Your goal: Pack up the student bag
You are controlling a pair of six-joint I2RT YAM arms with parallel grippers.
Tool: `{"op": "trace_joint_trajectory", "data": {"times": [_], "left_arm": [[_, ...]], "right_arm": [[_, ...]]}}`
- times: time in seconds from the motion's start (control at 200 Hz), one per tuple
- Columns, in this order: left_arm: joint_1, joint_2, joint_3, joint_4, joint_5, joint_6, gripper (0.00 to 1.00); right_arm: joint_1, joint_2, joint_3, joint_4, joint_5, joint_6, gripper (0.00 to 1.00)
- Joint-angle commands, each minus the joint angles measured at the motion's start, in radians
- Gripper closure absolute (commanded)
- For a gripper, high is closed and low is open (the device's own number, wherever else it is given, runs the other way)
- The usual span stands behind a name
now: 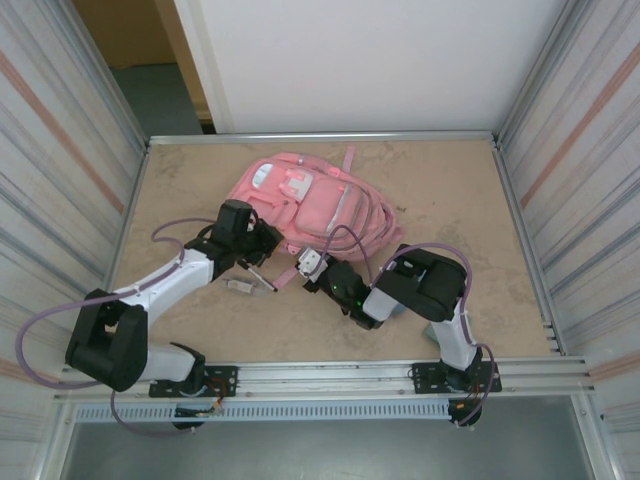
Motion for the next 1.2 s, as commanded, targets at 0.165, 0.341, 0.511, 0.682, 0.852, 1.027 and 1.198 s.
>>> {"op": "trace_joint_trajectory", "data": {"times": [0.165,0.341,0.511,0.682,0.852,1.027,1.198], "left_arm": [[0.059,-0.017,0.002,0.007,-0.104,0.044,1.00],[0.063,-0.040,-0.005,-0.001,-0.111,0.042,1.00],[0.030,-0.034,-0.010,0.060,-0.019,-0.036,1.00],[-0.036,-0.008,-0.001,0.139,0.046,-0.128,1.00],[-0.049,-0.043,0.021,0.076,-0.020,-0.094,1.00],[-0.050,-0.047,0.025,0.079,-0.011,-0.085,1.00],[-0.050,-0.035,0.020,0.093,0.003,-0.096,1.00]], "right_arm": [[-0.008,-0.027,-0.040,0.015,0.079,-0.009,1.00],[-0.010,-0.019,-0.049,0.039,0.067,-0.007,0.98],[-0.007,-0.036,-0.043,0.031,0.012,0.003,0.95],[-0.011,-0.026,-0.010,0.032,0.011,0.027,0.92],[-0.021,-0.031,-0.008,0.033,0.006,0.034,0.86],[-0.023,-0.036,-0.018,0.030,-0.010,0.043,0.78],[-0.009,-0.044,-0.029,0.023,-0.046,0.031,0.74]]}}
